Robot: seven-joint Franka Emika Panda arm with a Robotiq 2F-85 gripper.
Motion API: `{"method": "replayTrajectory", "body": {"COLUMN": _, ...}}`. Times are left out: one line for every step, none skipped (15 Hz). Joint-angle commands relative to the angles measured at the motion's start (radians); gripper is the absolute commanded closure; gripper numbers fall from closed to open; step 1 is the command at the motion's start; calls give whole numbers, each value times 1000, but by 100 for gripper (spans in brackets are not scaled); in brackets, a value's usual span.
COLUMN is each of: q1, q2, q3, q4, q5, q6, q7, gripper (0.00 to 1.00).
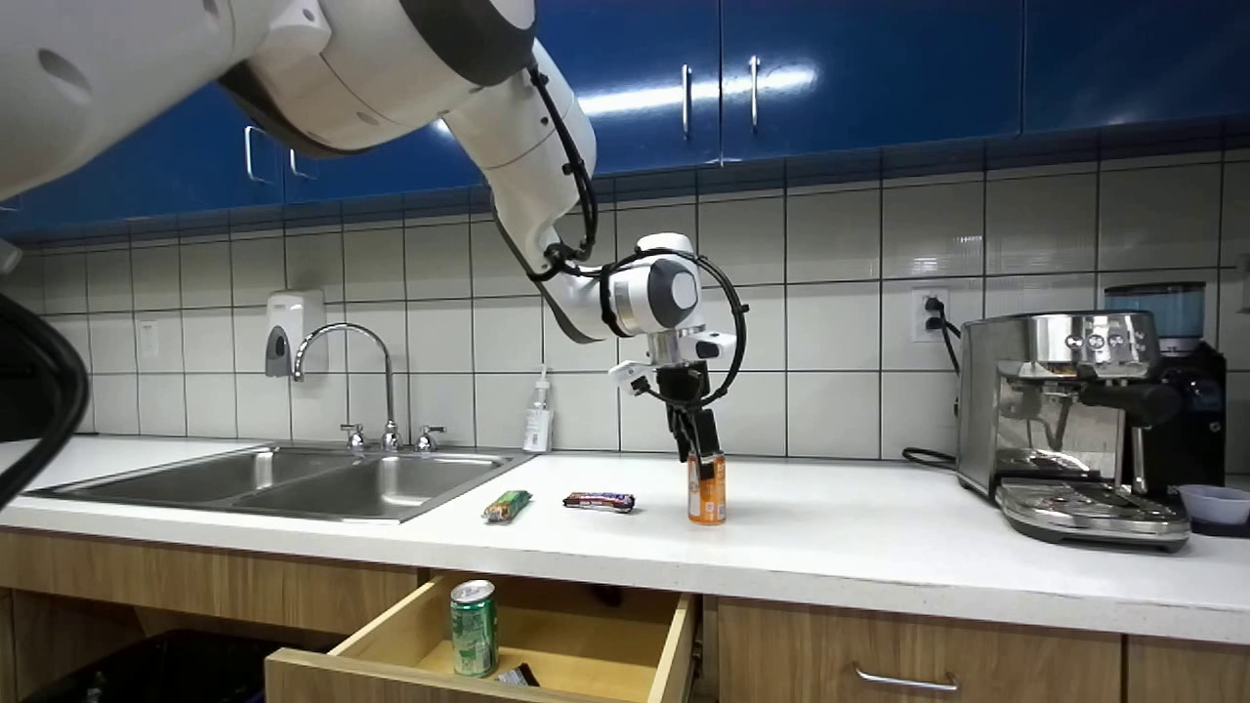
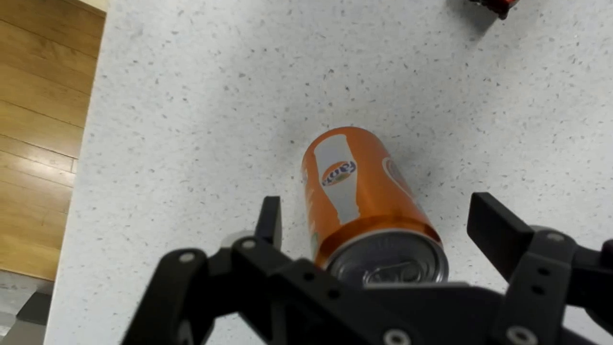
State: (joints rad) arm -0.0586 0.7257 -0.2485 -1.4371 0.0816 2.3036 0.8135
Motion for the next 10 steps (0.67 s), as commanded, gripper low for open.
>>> {"method": "replayTrajectory", "body": {"q1": 2, "q2": 34, "q3": -11, "q4": 72, "q5": -29, "q6": -57, "q7": 53, "gripper": 0}}
{"method": "replayTrajectory", "body": {"q1": 0, "q2": 36, "q3": -10, "q4": 77, "q5": -29, "q6": -60, "q7": 54, "gripper": 0}}
{"method": "replayTrajectory", "body": {"q1": -3, "q2": 39, "q3": -8, "q4": 82, "q5": -26, "q6": -65, "q7": 52, "gripper": 0}}
{"method": "replayTrajectory", "body": {"q1": -6, "q2": 40, "q3": -5, "q4": 87, "q5": -22, "q6": -71, "q7": 49, "gripper": 0}}
{"method": "replayTrajectory", "body": {"q1": -8, "q2": 41, "q3": -2, "q4": 91, "q5": -20, "q6": -79, "q7": 46, "gripper": 0}}
{"method": "replayTrajectory", "body": {"q1": -9, "q2": 42, "q3": -2, "q4": 95, "q5": -20, "q6": -85, "q7": 46, "gripper": 0}}
{"method": "replayTrajectory", "body": {"q1": -10, "q2": 43, "q3": -1, "q4": 98, "q5": -19, "q6": -91, "q7": 45, "gripper": 0}}
{"method": "replayTrajectory", "body": {"q1": -11, "q2": 43, "q3": 0, "q4": 100, "q5": -19, "q6": -95, "q7": 45, "gripper": 0}}
{"method": "replayTrajectory", "body": {"q1": -11, "q2": 43, "q3": 0, "q4": 103, "q5": -20, "q6": -96, "q7": 43, "gripper": 0}}
{"method": "replayTrajectory", "body": {"q1": -11, "q2": 44, "q3": 0, "q4": 103, "q5": -20, "q6": -96, "q7": 43, "gripper": 25}}
